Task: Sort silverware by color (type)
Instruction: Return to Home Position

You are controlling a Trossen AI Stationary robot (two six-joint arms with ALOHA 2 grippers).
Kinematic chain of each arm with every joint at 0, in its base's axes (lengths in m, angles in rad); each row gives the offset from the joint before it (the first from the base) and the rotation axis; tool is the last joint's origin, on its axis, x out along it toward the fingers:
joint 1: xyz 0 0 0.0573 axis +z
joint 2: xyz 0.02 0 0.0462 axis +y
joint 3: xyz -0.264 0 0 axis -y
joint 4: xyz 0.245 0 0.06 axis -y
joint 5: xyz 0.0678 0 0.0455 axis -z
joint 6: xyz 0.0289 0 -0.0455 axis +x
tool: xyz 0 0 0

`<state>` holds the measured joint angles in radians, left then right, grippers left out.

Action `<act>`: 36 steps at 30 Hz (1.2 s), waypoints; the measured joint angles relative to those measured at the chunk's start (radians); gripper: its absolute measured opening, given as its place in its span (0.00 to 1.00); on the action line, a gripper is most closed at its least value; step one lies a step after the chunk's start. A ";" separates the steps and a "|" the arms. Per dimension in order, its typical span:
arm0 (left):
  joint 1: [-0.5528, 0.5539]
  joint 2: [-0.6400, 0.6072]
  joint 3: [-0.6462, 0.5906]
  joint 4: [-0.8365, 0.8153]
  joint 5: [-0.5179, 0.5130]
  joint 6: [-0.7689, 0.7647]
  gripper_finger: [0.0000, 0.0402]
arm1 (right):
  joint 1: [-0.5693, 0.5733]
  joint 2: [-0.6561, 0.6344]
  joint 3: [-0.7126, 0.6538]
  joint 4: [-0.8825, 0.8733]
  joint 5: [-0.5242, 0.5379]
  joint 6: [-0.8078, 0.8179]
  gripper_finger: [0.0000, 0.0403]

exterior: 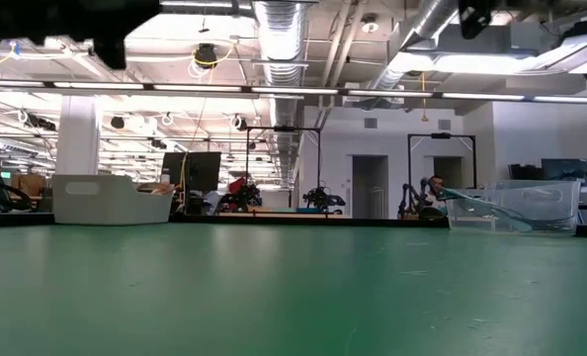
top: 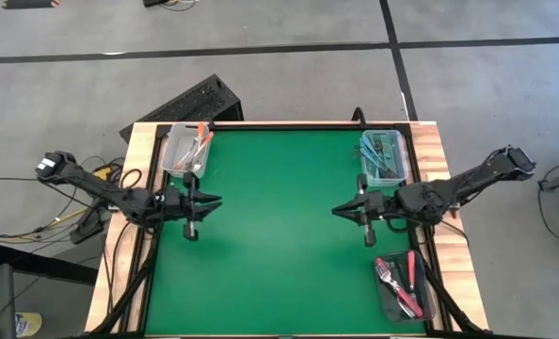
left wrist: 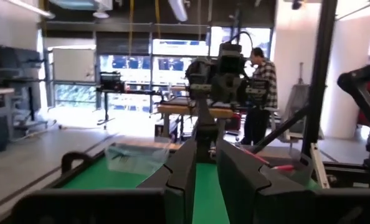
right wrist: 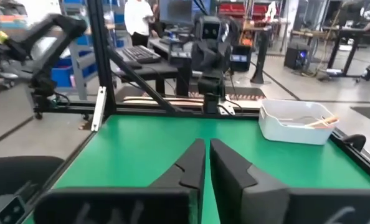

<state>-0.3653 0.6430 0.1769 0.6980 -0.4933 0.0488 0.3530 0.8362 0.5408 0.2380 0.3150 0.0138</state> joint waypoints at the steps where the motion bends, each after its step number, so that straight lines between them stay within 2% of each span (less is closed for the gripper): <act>1: 0.000 -0.024 -0.026 0.001 -0.013 -0.009 0.13 | 0.002 -0.028 -0.020 -0.001 0.000 -0.005 0.11; 7: 0.000 -0.111 -0.132 0.032 -0.047 -0.058 0.13 | -0.013 -0.200 -0.184 0.076 0.000 -0.021 0.06; 13: 0.000 -0.164 -0.143 0.027 -0.057 -0.004 0.13 | -0.045 -0.363 -0.298 0.088 0.000 -0.015 0.05; 18: 0.000 -0.191 -0.143 -0.061 -0.061 0.018 0.13 | -0.074 -0.467 -0.383 0.082 -0.001 0.033 0.06; 25: 0.000 -0.192 -0.143 -0.161 -0.061 -0.050 0.13 | -0.080 -0.519 -0.483 0.095 -0.007 0.105 0.05; 32: 0.000 -0.232 -0.135 -0.169 -0.062 -0.050 0.13 | -0.108 -0.523 -0.497 0.177 -0.022 -0.015 0.05; 36: 0.000 -0.297 -0.133 -0.247 -0.063 -0.053 0.13 | -0.125 -0.539 -0.497 0.165 -0.028 -0.060 0.05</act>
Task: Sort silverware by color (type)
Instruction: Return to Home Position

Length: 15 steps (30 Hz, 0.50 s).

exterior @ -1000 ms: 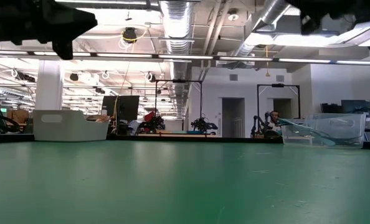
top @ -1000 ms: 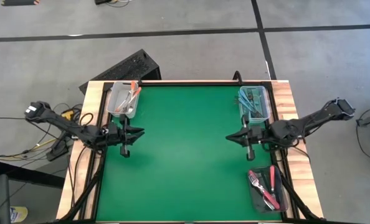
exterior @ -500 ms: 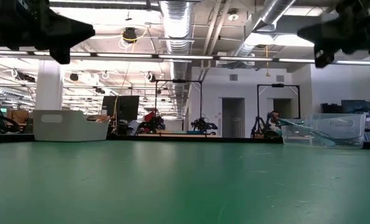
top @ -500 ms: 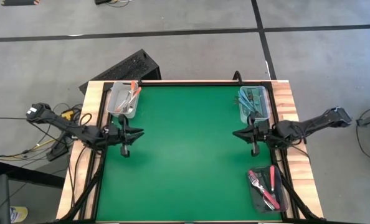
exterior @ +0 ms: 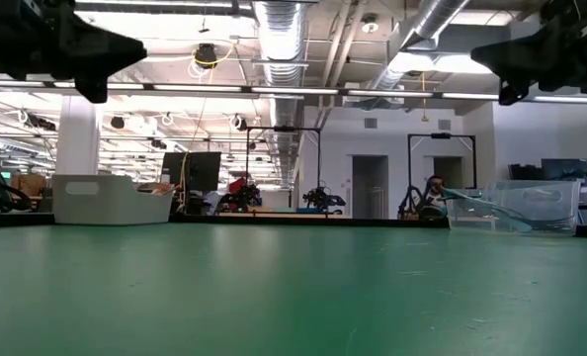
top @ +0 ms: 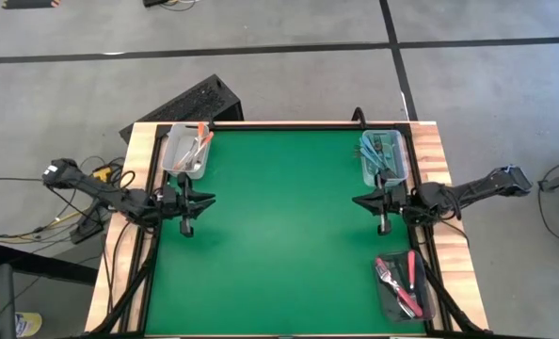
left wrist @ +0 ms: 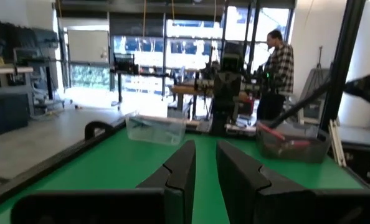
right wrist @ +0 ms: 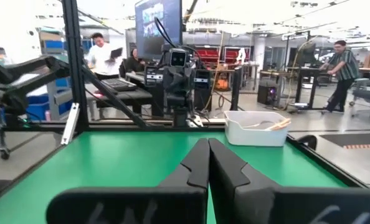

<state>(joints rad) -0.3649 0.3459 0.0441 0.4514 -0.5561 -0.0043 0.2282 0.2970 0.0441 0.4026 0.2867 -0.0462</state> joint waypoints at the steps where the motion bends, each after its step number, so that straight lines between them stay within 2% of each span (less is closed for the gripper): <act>1: 0.000 -0.019 0.000 -0.035 0.000 -0.008 0.13 | -0.003 0.000 0.000 -0.004 0.000 -0.004 0.05; 7: 0.000 -0.128 0.000 -0.233 -0.004 -0.087 0.13 | -0.008 0.003 -0.001 -0.010 0.000 0.011 0.05; 15: 0.000 -0.263 0.000 -0.325 -0.006 -0.088 0.13 | -0.009 0.002 -0.033 -0.013 0.028 0.099 0.05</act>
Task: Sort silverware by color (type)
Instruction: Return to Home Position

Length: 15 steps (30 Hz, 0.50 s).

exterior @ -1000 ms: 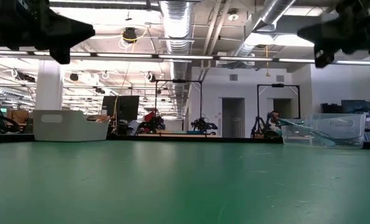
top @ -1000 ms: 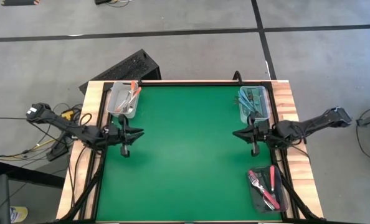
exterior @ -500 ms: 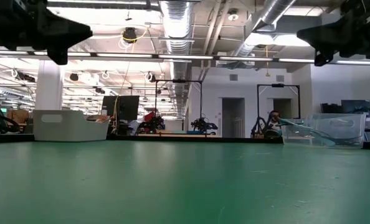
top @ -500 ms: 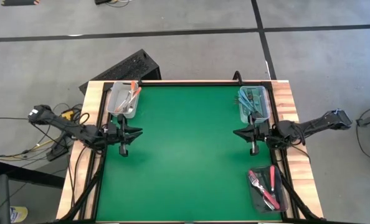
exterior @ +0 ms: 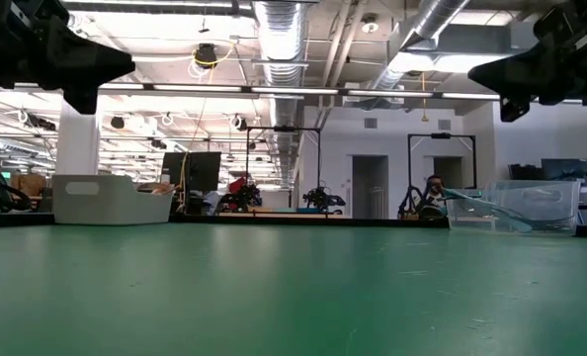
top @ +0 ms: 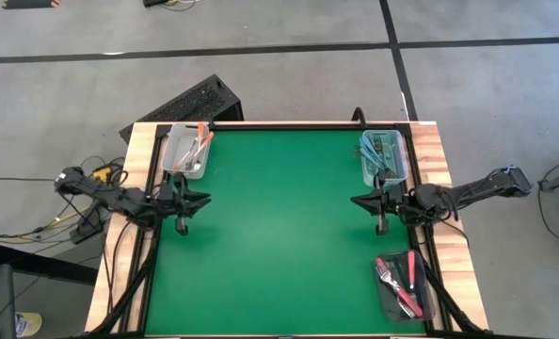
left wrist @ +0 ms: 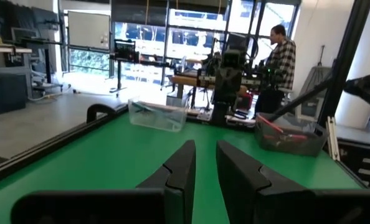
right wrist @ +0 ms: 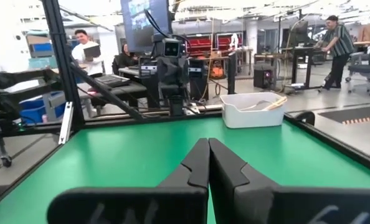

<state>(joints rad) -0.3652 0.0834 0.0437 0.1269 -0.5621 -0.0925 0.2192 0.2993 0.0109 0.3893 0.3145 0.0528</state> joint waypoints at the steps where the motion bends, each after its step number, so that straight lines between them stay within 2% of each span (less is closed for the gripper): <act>1: 0.000 -0.020 0.000 -0.019 0.000 0.000 0.13 | 0.001 0.001 0.000 0.000 0.000 0.004 0.05; 4: 0.000 -0.078 0.000 -0.104 0.000 -0.006 0.13 | 0.009 -0.002 0.000 0.002 0.000 0.010 0.05; 7: 0.000 -0.080 0.000 -0.147 -0.017 -0.040 0.13 | 0.016 -0.002 0.000 -0.036 0.019 0.041 0.05; 11: 0.000 -0.066 0.000 -0.152 -0.022 -0.077 0.13 | 0.005 0.002 0.000 -0.113 0.112 0.050 0.05; 15: 0.000 -0.067 0.000 -0.152 -0.023 -0.071 0.13 | -0.001 -0.001 0.000 -0.108 0.108 0.114 0.05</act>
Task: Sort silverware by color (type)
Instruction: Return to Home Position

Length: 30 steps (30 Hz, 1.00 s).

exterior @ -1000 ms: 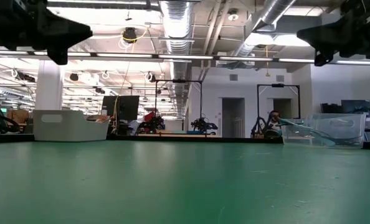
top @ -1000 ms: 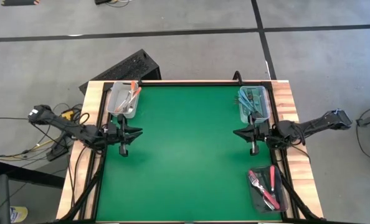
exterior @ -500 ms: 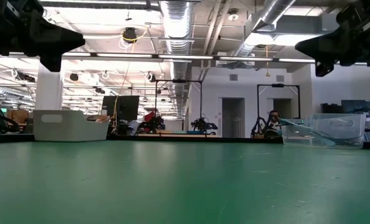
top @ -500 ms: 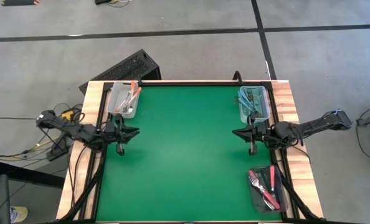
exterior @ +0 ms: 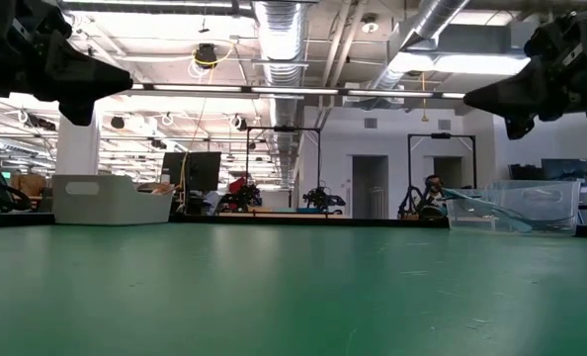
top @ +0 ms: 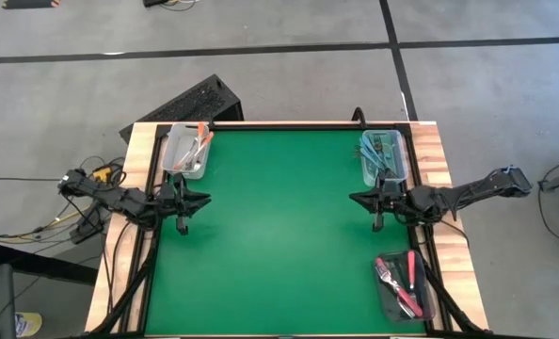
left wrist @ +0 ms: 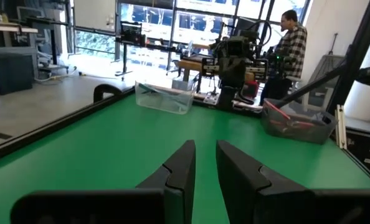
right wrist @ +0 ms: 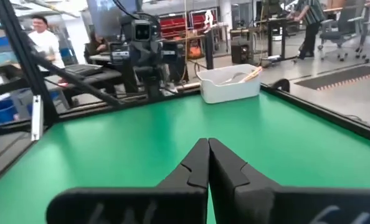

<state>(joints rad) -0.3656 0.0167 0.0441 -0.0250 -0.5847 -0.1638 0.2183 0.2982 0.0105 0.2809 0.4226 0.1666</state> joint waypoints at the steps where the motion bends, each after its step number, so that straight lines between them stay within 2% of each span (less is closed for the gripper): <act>1: 0.000 0.000 0.000 0.000 0.000 0.001 0.13 | 0.003 -0.004 0.000 0.000 -0.007 0.001 0.05; 12: -0.036 0.000 0.000 0.000 0.003 -0.011 0.13 | 0.066 -0.111 0.000 -0.021 -0.028 -0.106 0.04; 15: -0.036 0.001 -0.028 0.086 -0.003 0.030 0.13 | 0.070 -0.126 0.000 -0.016 -0.028 -0.123 0.04; 24: -0.037 0.001 -0.034 0.110 0.036 0.075 0.13 | 0.073 -0.129 0.000 -0.015 -0.040 -0.088 0.03; 30: -0.038 0.003 -0.034 0.110 0.091 0.074 0.13 | 0.119 -0.129 0.000 -0.010 -0.054 -0.088 0.03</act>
<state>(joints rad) -0.4034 0.0196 0.0097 0.0846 -0.4933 -0.0893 0.3375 0.1696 0.0101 0.2704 0.3682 0.0788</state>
